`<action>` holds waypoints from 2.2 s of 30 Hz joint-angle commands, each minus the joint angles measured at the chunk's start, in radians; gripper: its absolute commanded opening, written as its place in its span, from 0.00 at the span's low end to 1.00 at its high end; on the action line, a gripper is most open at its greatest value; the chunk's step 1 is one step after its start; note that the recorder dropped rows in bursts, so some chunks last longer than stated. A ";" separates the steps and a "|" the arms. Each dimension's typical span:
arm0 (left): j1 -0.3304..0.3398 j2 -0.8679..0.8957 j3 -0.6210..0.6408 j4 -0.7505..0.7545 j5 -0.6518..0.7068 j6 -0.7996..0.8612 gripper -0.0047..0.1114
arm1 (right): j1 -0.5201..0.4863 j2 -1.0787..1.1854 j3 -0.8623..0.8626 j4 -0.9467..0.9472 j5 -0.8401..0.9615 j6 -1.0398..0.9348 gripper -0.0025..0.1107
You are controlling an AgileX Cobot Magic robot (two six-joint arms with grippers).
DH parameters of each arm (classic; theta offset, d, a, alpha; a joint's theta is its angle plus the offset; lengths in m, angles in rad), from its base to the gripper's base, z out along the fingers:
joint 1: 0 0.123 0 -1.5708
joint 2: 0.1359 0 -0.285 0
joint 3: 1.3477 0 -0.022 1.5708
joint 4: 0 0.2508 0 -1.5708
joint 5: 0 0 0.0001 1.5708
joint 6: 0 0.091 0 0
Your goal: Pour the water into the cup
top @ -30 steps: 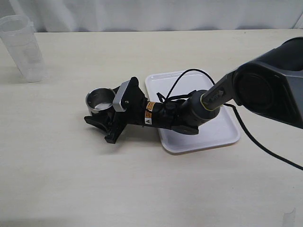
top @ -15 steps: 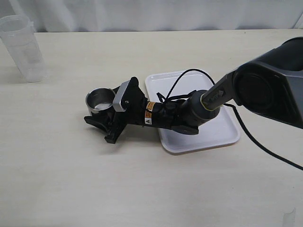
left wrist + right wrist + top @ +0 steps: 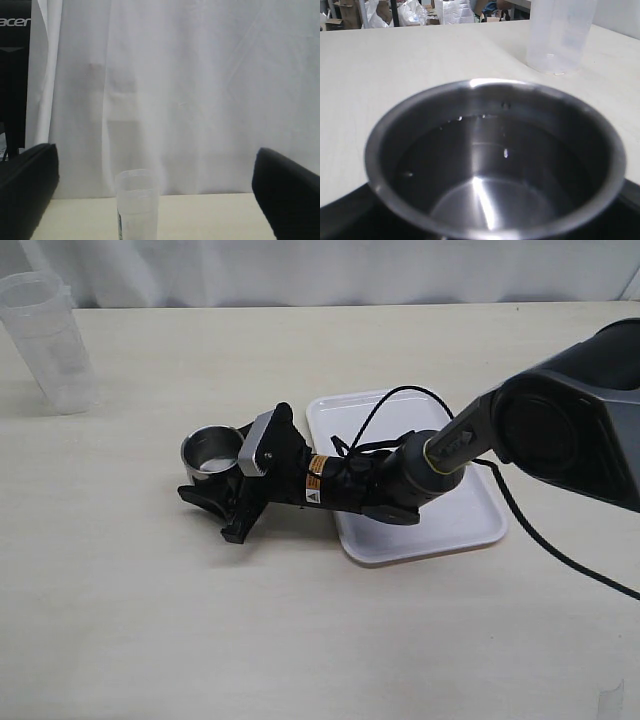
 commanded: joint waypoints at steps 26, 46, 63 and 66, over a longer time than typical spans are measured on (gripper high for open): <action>0.000 -0.008 0.003 -0.006 0.025 -0.006 0.89 | -0.003 0.000 0.000 -0.013 0.040 -0.015 0.50; 0.000 -0.405 0.016 -0.476 0.468 0.331 0.89 | -0.003 0.000 0.000 -0.013 0.040 -0.018 0.50; -0.059 -0.405 0.138 -0.371 0.417 0.358 0.89 | -0.003 0.000 0.000 -0.013 0.040 -0.016 0.50; -0.073 -0.405 0.149 -0.373 0.412 0.380 0.89 | -0.003 0.000 0.000 -0.013 0.040 -0.016 0.50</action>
